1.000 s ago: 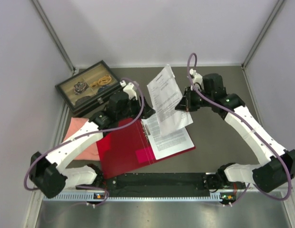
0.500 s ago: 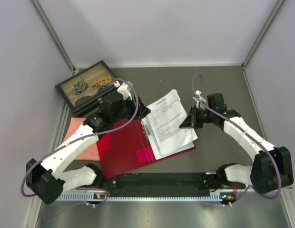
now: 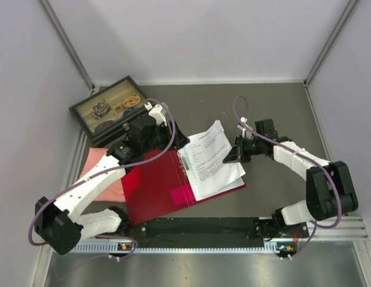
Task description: Put the files into the folder
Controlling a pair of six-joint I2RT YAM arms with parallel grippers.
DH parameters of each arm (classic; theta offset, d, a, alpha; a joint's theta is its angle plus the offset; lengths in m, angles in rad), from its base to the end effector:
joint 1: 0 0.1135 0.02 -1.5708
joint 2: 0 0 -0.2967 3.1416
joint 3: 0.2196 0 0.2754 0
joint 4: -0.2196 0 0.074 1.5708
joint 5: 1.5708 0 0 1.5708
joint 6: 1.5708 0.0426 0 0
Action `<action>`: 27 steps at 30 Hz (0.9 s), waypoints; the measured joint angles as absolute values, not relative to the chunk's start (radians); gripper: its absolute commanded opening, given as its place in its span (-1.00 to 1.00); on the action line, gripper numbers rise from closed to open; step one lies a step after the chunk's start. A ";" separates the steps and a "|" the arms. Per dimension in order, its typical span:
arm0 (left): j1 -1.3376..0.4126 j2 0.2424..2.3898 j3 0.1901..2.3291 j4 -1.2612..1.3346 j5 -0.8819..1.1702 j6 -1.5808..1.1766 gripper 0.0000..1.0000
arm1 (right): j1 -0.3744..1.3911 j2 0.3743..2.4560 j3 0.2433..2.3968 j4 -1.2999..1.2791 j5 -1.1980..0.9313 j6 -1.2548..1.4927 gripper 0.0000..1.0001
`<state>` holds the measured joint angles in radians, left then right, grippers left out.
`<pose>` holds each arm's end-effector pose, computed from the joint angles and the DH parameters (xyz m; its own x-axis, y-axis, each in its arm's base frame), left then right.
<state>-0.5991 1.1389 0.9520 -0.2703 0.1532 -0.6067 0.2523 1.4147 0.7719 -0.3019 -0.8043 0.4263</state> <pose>0.2236 -0.1606 0.3407 -0.6817 -0.2168 -0.6988 0.3429 0.7490 -0.5669 0.2690 0.1010 0.2096 -0.9551 0.0500 -0.2922 -0.2053 0.5993 0.7738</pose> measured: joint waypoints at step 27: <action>-0.590 1.155 0.940 -0.255 0.194 -0.618 0.18 | 0.281 1.502 0.765 -0.194 -0.863 0.423 -1.00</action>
